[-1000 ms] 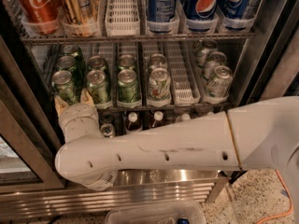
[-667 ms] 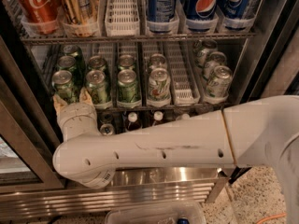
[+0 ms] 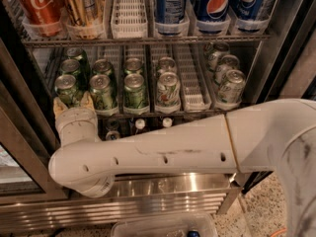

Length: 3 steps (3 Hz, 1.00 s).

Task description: Pick green can from middle shelf of fridge

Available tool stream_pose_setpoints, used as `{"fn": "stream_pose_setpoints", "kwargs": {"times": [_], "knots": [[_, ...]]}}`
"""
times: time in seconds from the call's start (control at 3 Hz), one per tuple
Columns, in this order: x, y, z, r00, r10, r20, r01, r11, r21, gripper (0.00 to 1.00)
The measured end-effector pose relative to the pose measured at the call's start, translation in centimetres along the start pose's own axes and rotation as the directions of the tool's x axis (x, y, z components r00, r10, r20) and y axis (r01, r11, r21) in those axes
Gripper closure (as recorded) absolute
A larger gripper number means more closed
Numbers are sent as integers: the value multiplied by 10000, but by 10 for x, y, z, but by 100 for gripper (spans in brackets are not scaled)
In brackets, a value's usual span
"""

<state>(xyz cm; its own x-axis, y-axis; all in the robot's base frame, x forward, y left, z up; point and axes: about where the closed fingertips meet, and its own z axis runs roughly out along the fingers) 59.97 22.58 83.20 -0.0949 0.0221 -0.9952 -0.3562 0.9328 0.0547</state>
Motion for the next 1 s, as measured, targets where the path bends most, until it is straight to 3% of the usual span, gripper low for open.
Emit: {"fn": "stream_pose_setpoints", "kwargs": {"times": [0.67, 1.0], "knots": [[2, 11, 8, 9992, 395, -88, -395, 9992, 27, 33], [4, 13, 10, 9988, 471, -133, -472, 9989, 3, 50]]}}
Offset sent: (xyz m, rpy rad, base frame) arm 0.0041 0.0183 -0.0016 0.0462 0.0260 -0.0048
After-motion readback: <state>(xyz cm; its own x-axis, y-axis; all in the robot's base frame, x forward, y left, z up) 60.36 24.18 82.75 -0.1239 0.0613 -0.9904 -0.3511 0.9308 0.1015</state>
